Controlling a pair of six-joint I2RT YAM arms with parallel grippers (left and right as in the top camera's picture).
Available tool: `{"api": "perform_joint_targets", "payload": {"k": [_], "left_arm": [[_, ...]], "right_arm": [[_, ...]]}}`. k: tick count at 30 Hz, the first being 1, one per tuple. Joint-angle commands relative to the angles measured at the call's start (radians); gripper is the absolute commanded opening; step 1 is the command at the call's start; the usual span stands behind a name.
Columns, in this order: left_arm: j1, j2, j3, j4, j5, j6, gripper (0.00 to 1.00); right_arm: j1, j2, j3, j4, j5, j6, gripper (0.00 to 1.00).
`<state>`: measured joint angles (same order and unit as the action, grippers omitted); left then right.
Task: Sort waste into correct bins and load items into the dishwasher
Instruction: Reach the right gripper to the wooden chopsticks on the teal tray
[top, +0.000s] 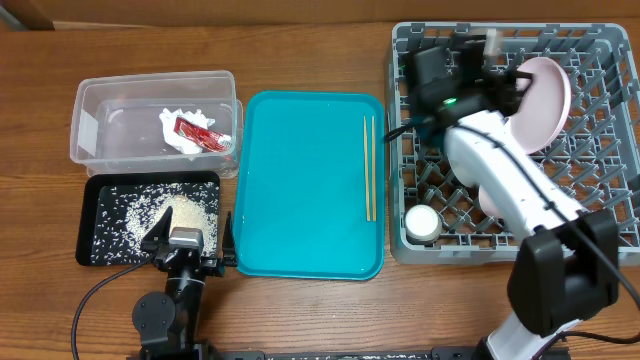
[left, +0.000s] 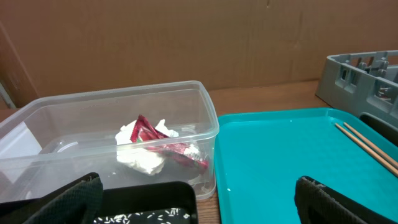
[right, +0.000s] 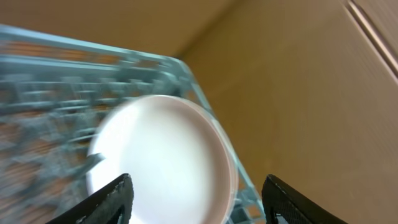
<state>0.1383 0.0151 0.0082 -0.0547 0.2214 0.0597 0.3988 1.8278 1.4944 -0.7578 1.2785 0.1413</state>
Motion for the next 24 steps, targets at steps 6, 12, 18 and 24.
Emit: {"api": "perform_joint_targets", "payload": {"k": [6, 12, 18, 24], "left_arm": [[0.006, -0.009, -0.003, 0.0, 0.008, 0.008, 1.0], [0.006, -0.009, -0.003, 0.0, 0.008, 0.008, 1.0], [0.006, -0.009, -0.003, 0.0, 0.008, 0.008, 1.0], [0.006, -0.009, -0.003, 0.0, 0.008, 0.008, 1.0]], "right_arm": [[0.283, -0.096, 0.003, -0.084, -0.925, 0.019, 0.66], [0.293, 0.003, -0.002, -0.114, -1.183, 0.174, 0.58], [0.286, 0.158, -0.002, -0.112, -0.973, 0.173, 0.58], [0.254, 0.284, -0.002, -0.087, -0.83, 0.142, 0.58]]}}
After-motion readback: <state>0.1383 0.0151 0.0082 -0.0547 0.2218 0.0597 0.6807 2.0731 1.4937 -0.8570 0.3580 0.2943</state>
